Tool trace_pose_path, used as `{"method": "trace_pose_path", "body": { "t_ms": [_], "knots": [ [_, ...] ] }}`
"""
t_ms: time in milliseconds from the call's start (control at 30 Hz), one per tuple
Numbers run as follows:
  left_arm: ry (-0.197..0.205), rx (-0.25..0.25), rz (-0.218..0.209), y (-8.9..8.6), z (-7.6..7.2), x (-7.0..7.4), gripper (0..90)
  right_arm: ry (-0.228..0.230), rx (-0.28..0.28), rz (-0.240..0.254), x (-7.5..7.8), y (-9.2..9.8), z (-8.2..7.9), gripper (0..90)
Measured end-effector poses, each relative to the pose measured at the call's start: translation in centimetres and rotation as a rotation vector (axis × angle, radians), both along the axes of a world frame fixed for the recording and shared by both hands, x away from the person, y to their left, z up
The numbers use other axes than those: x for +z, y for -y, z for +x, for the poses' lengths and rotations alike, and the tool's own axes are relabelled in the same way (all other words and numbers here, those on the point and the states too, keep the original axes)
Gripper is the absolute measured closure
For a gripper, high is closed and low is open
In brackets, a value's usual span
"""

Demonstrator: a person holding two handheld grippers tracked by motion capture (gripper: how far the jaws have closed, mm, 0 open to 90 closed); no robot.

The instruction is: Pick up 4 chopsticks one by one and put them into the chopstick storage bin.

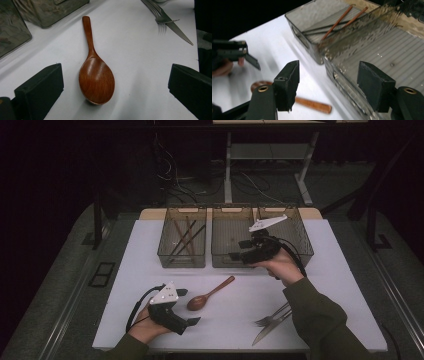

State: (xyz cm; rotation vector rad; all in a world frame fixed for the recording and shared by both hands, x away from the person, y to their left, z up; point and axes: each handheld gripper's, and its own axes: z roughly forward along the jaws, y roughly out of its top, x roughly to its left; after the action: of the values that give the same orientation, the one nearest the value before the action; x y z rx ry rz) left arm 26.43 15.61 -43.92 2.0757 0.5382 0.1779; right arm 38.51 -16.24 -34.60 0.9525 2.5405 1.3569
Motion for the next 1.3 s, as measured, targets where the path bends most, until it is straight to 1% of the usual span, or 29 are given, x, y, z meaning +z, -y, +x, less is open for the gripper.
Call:
{"method": "trace_pose_path", "body": {
  "t_ms": [233,333,367,533,867,1000,1233,1300],
  "knots": [
    [0.001,0.003,0.002,0.0,0.0,0.0,0.0,0.008,-0.005,-0.021,-1.1,1.8,-1.6,34.4],
    [0.002,0.007,0.002,-0.1,0.0,0.0,0.0,0.002,-0.005,-0.018,-1.5,2.6,-2.3,34.5],
    [0.002,0.007,0.002,-0.1,0.0,0.0,0.0,0.008,-0.006,-0.018,-1.7,2.9,-2.4,34.5],
    [0.006,0.008,0.004,0.0,-0.1,0.1,0.0,-0.002,-0.016,-0.029,-2.1,4.0,-3.3,34.6],
    [0.006,0.017,0.002,-0.2,-0.1,0.1,0.0,-0.013,-0.042,-0.043,-3.0,6.3,-4.7,34.6],
    [0.005,0.017,0.006,-0.3,0.0,0.1,0.0,-0.012,-0.059,-0.042,-3.3,7.4,-5.2,34.6],
    [0.004,0.026,0.000,-0.4,-0.1,0.1,0.0,-0.020,-0.078,-0.035,-3.7,8.7,-5.9,34.6],
    [0.006,0.025,0.002,-0.4,-0.1,0.2,0.0,-0.018,-0.074,-0.035,-3.8,9.0,-6.1,34.6]
  ]
}}
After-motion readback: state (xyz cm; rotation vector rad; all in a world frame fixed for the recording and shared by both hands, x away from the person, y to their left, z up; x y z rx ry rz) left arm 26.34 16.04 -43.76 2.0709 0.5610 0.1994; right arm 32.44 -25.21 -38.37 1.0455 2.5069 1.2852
